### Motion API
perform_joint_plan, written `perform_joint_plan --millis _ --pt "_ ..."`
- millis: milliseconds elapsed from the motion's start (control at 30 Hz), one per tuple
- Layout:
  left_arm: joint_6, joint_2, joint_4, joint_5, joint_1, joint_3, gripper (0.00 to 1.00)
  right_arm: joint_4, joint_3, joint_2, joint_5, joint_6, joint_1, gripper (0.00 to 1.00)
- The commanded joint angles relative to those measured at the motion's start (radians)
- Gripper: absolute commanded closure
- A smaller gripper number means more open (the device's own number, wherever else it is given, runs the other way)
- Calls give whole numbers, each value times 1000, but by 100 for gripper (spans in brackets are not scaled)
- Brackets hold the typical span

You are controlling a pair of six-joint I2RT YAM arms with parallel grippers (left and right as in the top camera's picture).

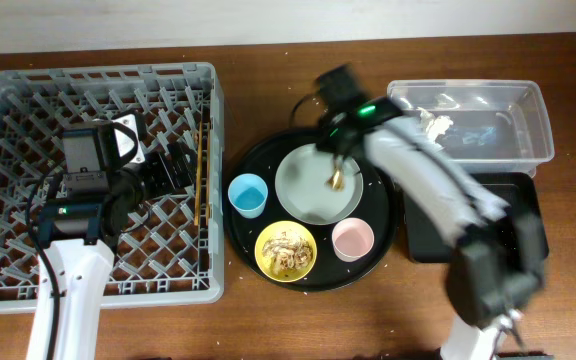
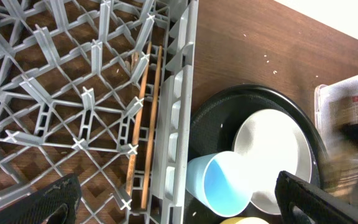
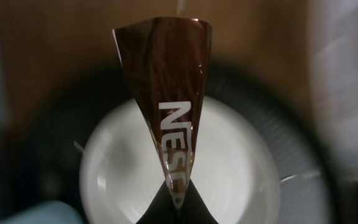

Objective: Sort waste into correct bins and load items into the dishwasher rack
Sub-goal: 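Pick the brown Nestlé wrapper with the right gripper, drop it in the clear bin, then grasp the pink cup with the right gripper and lift it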

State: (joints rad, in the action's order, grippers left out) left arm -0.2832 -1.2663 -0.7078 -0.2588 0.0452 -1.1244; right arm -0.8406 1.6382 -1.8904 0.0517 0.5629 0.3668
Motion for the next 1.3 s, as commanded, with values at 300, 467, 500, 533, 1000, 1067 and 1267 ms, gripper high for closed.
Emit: perform_joint_plan --millis 300,467,500,533,1000,1067,1267 --pt "8 -2 2 -14 -3 -20 1 23 37 2 -250 154 -523 46" --pt "8 -2 2 -14 -3 -20 1 -87 63 209 -303 -142 -475 37" --pt "8 -2 2 -14 -3 -20 1 -129 63 253 -301 -191 -439 36" --pt "8 -2 2 -14 -3 -20 1 -160 63 280 -299 -218 -408 30" --pt "8 -2 2 -14 -3 -20 1 -476 -108 210 -134 -232 184 35" --pt "8 -2 2 -14 -3 -20 1 -441 -179 210 -127 -230 200 41" --pt "8 -2 2 -14 -3 -20 1 -391 -269 210 -117 -229 201 53"
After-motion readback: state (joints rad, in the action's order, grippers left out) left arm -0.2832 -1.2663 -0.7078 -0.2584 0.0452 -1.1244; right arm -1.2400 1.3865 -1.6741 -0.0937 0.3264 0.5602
